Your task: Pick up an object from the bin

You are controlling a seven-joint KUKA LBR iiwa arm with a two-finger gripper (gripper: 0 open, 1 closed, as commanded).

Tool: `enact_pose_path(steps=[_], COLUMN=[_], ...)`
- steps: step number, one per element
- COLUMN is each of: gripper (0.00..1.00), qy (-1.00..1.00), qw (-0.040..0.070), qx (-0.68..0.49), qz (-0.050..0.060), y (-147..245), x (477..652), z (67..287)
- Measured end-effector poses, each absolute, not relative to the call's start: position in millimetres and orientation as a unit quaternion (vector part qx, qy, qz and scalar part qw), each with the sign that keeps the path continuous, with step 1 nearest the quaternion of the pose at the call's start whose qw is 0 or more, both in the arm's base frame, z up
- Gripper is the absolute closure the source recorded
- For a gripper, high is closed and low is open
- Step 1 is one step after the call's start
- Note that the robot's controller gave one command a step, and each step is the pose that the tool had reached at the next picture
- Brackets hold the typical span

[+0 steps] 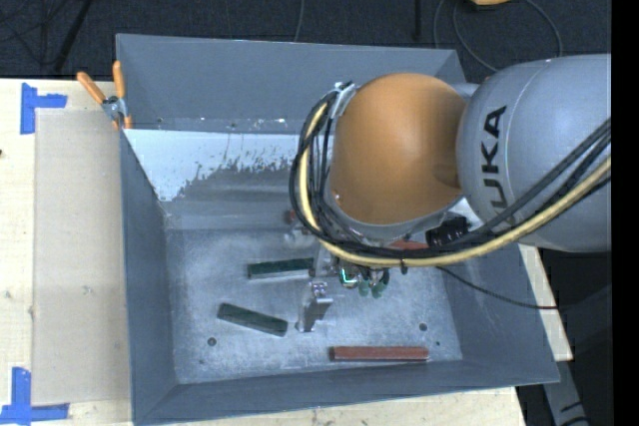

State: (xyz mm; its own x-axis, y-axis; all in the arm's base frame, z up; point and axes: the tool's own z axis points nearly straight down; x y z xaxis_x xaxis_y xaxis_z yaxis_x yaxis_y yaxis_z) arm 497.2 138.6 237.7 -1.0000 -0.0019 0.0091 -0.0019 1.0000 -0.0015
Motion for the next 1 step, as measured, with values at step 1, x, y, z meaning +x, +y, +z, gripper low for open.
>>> enact_pose_path(steps=[1], gripper=[0.0], qy=[-1.0], qw=[0.001], qx=[-0.001], qz=[0.0], y=[137.8], x=[498.8], z=[240.8])
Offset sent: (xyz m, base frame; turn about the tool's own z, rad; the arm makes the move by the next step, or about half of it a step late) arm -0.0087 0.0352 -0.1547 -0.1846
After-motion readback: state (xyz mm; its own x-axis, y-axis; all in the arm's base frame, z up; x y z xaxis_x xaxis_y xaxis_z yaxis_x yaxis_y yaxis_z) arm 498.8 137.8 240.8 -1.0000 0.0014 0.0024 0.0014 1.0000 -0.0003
